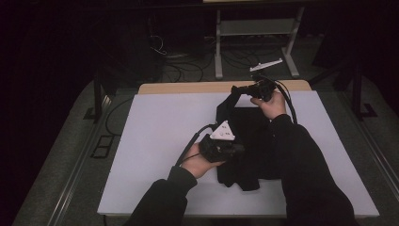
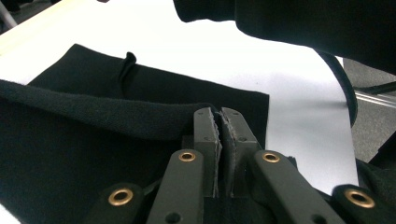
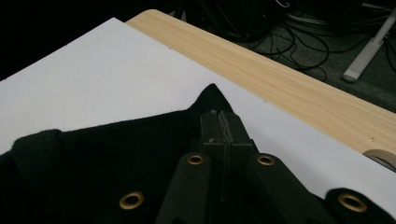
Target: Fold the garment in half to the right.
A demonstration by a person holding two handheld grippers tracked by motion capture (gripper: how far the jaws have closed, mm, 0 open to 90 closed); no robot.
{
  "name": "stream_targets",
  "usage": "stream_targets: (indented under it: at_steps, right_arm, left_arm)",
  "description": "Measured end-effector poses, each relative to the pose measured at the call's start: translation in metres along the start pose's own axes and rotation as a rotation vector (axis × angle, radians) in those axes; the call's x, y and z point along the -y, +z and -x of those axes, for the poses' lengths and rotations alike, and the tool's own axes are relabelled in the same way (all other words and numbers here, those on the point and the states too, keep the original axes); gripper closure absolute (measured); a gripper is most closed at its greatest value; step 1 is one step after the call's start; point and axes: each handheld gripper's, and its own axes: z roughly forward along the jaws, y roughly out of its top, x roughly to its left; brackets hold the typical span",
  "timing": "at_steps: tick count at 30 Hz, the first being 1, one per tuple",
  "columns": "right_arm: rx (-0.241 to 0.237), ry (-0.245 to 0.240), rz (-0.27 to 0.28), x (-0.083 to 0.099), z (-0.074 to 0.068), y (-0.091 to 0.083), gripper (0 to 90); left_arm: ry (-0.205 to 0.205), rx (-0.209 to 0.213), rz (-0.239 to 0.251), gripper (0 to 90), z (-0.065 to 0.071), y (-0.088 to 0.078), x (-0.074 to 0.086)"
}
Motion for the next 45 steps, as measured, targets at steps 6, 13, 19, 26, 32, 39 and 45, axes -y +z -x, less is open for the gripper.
stream_targets:
  at_steps: [6, 13, 19, 26, 32, 39, 45]
  right_arm:
    - [0.011, 0.011, 0.006, 0.005, 0.007, -0.006, 88.6]
    - [0.023, 0.022, 0.005, 0.012, 0.014, -0.012, 88.6]
    - [0.033, 0.031, 0.009, 0.019, 0.020, -0.017, 88.6]
    - [0.043, 0.052, 0.011, 0.034, 0.031, -0.017, 88.6]
    - [0.052, 0.074, 0.019, 0.045, 0.040, -0.016, 88.6]
    - [0.064, 0.094, 0.019, 0.056, 0.048, -0.016, 88.5]
    - [0.067, 0.112, 0.006, 0.066, 0.054, -0.014, 88.5]
  left_arm:
    - [0.014, 0.016, -0.005, 84.0, 0.003, 0.008, -0.006]
    - [0.019, 0.030, -0.009, 84.0, 0.005, 0.017, -0.008]
    - [0.021, 0.042, -0.010, 84.0, 0.006, 0.026, -0.011]
    - [0.022, 0.067, -0.019, 84.0, 0.009, 0.038, -0.011]
    - [0.018, 0.072, -0.024, 84.0, 0.010, 0.046, -0.012]
    - [0.010, 0.079, -0.032, 84.0, 0.011, 0.055, -0.012]
    - [0.002, 0.085, -0.040, 84.0, 0.011, 0.063, -0.011]
